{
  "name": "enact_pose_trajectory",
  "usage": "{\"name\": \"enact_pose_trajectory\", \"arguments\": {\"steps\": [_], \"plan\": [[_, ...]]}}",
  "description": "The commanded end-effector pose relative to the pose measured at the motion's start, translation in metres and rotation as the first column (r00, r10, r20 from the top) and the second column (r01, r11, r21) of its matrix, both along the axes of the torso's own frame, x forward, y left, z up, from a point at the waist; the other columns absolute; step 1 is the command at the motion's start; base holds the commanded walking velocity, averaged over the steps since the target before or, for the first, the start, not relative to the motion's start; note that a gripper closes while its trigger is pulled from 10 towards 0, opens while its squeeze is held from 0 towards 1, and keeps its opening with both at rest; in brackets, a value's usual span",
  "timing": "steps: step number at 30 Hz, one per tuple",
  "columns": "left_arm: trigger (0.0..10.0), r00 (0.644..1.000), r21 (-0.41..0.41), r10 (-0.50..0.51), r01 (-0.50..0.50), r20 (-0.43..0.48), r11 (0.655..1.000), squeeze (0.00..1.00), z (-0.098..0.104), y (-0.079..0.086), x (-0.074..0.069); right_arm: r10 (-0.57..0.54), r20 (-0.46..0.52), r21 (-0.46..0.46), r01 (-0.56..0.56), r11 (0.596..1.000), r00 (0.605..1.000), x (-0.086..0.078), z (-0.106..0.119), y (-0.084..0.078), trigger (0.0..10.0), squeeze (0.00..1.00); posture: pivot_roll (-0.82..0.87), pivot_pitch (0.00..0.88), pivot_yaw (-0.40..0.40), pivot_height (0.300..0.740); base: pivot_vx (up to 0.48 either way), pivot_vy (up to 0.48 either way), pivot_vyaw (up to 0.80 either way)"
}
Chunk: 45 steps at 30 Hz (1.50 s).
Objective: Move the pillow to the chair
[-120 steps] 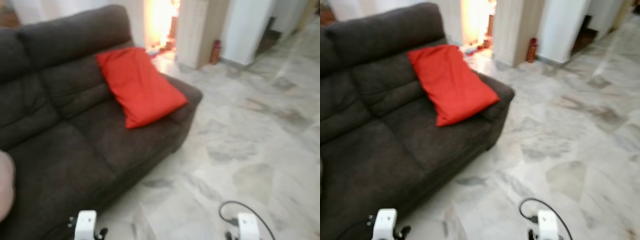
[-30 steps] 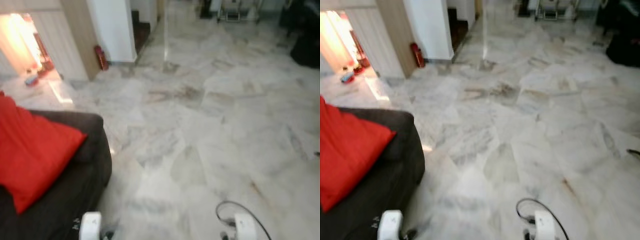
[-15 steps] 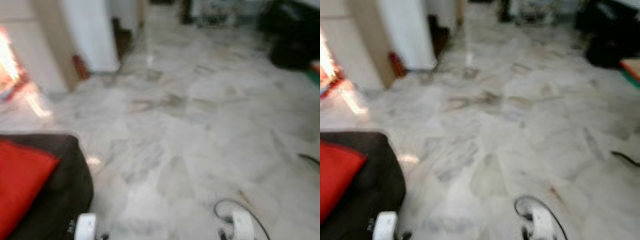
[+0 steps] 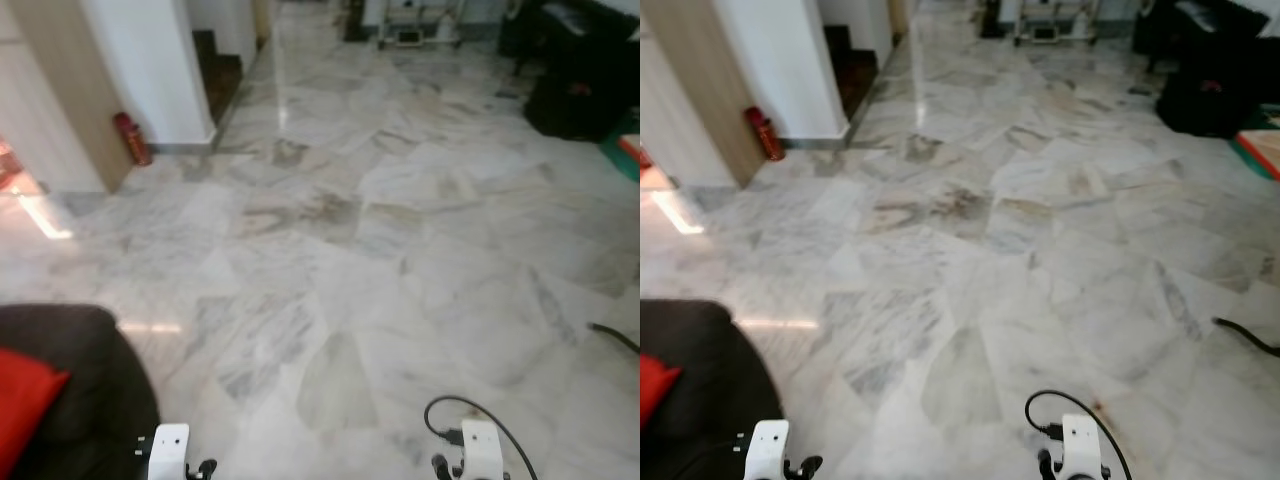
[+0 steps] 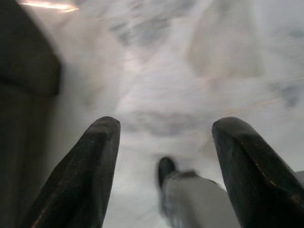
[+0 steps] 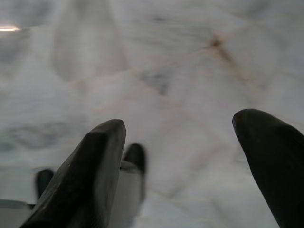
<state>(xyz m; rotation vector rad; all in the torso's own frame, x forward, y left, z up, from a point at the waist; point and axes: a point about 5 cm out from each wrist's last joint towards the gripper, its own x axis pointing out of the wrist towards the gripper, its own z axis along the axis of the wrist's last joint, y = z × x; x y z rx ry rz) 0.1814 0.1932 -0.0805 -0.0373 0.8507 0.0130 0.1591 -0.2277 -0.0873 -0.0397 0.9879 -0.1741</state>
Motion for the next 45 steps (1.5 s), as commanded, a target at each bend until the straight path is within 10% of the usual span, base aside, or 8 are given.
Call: {"name": "enact_pose_trajectory", "arguments": {"steps": [1, 45], "plan": [[10.0, 1.000, 0.039, 0.019, -0.018, -0.020, 0.999, 0.00, 0.0000, 0.0162, -0.0047, 0.041, 0.034, 0.019, -0.042, 0.999, 0.999, 0.0118, 0.0028, 0.0120, 10.0, 0.00, 0.04, 0.000, 0.017, 0.740, 0.341, 0.000, 0.80], [10.0, 1.000, 0.032, 0.014, -0.014, -0.025, 0.999, 0.00, -0.0002, 0.0147, -0.0042, 0.011, 0.033, 0.027, -0.012, 1.000, 0.999, 0.0127, 0.0027, 0.0132, 10.0, 0.00, 0.03, 0.000, 0.020, 0.740, 0.341, 0.000, 0.05]]}}
